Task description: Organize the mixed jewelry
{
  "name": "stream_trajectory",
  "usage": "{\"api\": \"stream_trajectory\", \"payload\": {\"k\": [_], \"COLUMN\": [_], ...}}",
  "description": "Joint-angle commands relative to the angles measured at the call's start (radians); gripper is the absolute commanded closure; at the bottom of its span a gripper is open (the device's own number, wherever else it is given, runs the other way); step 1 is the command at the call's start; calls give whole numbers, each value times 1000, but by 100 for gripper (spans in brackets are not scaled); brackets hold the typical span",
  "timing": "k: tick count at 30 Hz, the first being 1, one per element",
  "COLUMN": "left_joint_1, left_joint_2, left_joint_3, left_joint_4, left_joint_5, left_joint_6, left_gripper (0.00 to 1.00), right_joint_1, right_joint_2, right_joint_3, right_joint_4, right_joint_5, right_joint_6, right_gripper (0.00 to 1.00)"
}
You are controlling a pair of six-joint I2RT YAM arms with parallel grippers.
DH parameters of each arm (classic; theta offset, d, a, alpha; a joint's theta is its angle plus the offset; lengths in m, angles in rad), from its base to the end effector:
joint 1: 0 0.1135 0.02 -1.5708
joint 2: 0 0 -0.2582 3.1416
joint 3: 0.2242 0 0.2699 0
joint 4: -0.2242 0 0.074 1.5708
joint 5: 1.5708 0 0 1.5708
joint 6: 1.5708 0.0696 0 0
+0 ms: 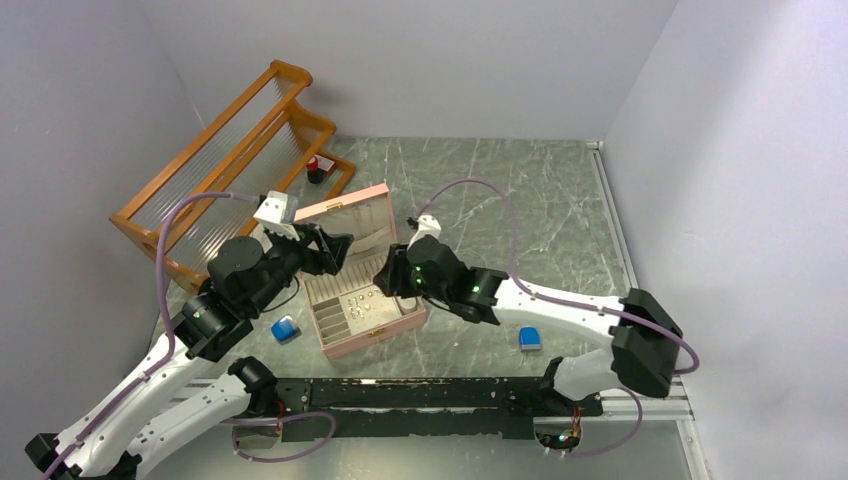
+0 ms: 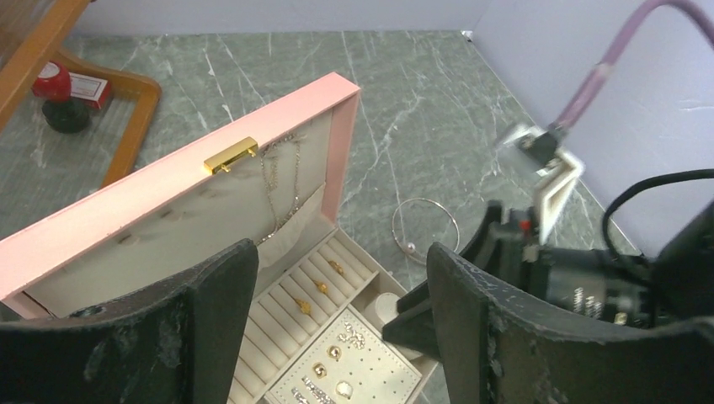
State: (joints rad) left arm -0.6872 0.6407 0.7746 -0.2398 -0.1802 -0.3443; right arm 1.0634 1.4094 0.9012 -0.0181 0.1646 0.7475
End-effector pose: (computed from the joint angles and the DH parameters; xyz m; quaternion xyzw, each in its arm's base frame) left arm 0.1683 -0.1220 0.3474 0.0671 0.7399 -0.2703 0.6123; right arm 0.1854 0.3099 0.2211 -0.0954 0.8595 0.3471 0.3630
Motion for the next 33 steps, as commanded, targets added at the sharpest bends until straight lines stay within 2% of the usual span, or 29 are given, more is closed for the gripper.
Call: {"api": "stream_trajectory", "payload": {"k": [1,8,12,16,19,23,27,33], "left_joint_1": [7,7,5,6,7,5,5,6], "left_joint_2": [-2,-12,-5,3,11,17,17,36], "left_joint_3": [20,36,30,23,22,-6,-48,-83], "left_joint_4": [-42,-140,-168,-140,-110,-55,1,47], "left_joint_5": [28,81,126,178,192,193,196,201], "left_joint_6": [-34,-96,-144,-180,-193,-196,-205,-202], "left_gripper": [21,16,16,17,17,18,18,18], "right_joint_1": [-3,-58,-141,-280,-324,-329,-330,-329], "right_joint_2": [-108,-287,-347,-361,-324,-207,-111,-58], "right_joint_3": [-40,-118,-176,-234,-244,-214,-196,-209], "right_joint_4": [-132,-420,-517,-462,-418,-401,-379,-312], "right_joint_5": [202,383,411,324,288,289,275,257], "right_joint_6": [56,163,171,97,63,53,54,37], "right_gripper": [52,42,38,39,39,40,45,51]}}
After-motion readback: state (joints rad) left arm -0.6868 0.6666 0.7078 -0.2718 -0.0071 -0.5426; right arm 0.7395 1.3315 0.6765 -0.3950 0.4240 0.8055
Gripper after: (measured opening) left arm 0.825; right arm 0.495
